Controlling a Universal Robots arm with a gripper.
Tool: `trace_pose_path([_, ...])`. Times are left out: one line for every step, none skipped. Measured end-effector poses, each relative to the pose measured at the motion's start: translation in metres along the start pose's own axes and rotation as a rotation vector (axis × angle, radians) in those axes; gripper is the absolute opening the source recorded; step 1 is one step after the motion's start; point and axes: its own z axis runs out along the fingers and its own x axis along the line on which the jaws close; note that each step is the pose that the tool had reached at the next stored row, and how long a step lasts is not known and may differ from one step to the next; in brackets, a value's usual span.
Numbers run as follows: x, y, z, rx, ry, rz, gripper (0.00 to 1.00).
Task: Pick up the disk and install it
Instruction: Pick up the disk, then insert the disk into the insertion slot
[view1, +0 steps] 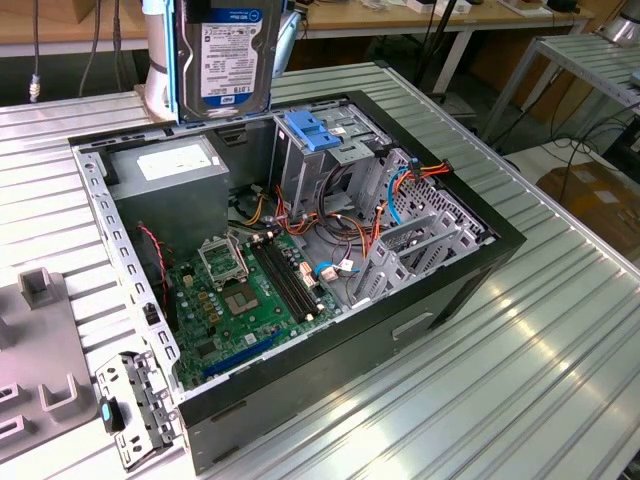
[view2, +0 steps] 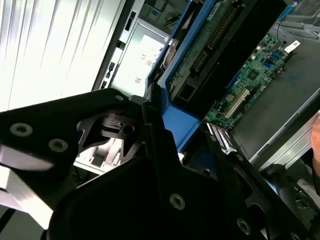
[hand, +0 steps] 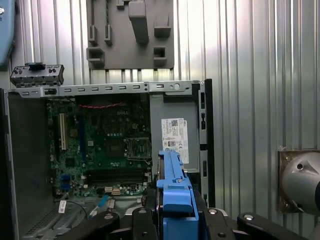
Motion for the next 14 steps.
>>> trace_pose_path([0.0,0.0,0.0,0.0,-0.0001,0.0,0.37])
trace_pose_path([0.0,-0.0001,0.0,0.0,-0.0001,0.0,0.37])
trace_pose_path([-0.0001,-0.0011,0.0001,0.0,-0.0001,0.0,0.37])
trace_pose_path([-0.0001,-0.0023,0.0001,0.0,-0.0001,0.0,0.37])
trace_pose_path([-0.0001,-0.0024,0.0001,0.0,0.0,0.0,0.37])
trace_pose_path([-0.0001,-0.0024,0.0001,0.0,-0.0001,0.0,0.37])
trace_pose_path([-0.0001,-0.0025,0.0001,0.0,-0.0001,0.0,0.37])
trace_pose_path([-0.0001,-0.0026,0.0001,0.0,-0.0001,0.0,0.37])
trace_pose_path([-0.0001,-0.0026,0.0001,0.0,-0.0001,0.0,0.37])
trace_pose_path([-0.0001,-0.0026,0.0001,0.0,-0.0001,0.0,0.37])
trace_pose_path([0.0001,-0.0027,0.0001,0.0,-0.0001,0.0,0.37])
trace_pose_path([0.0004,-0.0027,0.0001,0.0,-0.0001,0.0,0.37])
trace_pose_path([0.0007,-0.0027,0.0001,0.0,-0.0001,0.0,0.37])
trace_pose_path([0.0012,-0.0027,0.0001,0.0,0.0,0.0,0.37])
